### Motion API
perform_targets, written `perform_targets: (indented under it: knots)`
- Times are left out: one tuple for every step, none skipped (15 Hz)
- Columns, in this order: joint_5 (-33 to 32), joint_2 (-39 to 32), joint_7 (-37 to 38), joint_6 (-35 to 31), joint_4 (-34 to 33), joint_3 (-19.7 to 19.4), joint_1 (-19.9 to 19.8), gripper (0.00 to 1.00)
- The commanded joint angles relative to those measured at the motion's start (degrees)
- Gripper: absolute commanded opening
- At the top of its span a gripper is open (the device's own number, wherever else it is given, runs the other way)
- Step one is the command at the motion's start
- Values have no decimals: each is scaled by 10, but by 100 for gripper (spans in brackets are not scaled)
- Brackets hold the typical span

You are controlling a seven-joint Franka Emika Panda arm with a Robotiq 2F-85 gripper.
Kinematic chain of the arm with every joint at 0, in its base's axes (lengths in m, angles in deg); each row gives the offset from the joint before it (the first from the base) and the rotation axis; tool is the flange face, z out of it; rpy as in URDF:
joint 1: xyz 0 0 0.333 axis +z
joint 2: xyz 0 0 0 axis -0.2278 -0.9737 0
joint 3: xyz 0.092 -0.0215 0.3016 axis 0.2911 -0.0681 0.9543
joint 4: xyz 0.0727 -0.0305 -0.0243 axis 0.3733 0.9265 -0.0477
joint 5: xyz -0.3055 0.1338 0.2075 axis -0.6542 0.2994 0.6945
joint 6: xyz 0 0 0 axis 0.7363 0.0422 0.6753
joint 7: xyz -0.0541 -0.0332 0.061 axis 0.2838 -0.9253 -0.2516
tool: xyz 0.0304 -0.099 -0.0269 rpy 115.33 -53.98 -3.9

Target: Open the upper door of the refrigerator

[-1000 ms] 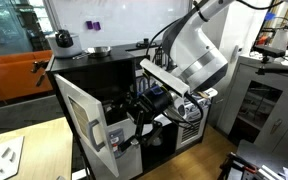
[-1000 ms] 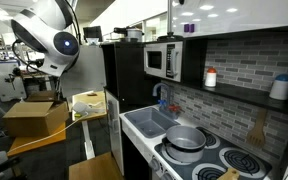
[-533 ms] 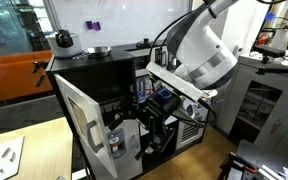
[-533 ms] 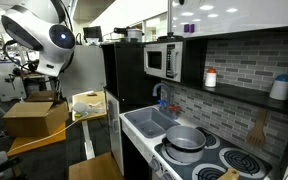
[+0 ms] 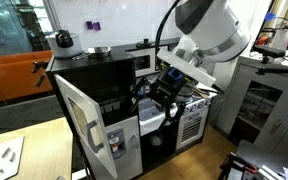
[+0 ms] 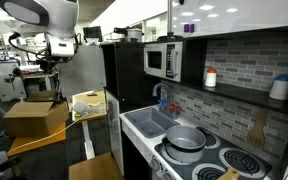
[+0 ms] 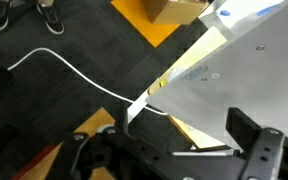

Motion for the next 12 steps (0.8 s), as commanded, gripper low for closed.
perform_targets:
  knots:
    - [-116, 16, -1, -5, -20, 7, -21, 100]
    - [-154, 21, -6, 1, -27, 3, -27, 100]
    - [-188, 26, -8, 6, -31, -1, -31, 100]
    - [-223, 29, -14, 14, -37, -7, -36, 100]
    - [-254, 34, -20, 19, -40, -14, -40, 100]
    - [-286, 38, -27, 26, -43, -23, -45, 100]
    - [-314, 43, -39, 32, -45, -34, -48, 100]
    - [-341, 47, -51, 39, -48, -45, -52, 100]
    - [-367, 51, -65, 43, -50, -57, -57, 100]
    - [-391, 53, -75, 45, -53, -67, -63, 100]
    - [-364, 50, -53, 23, -43, -63, -52, 100]
    - [-368, 53, -56, 24, -43, -69, -55, 100]
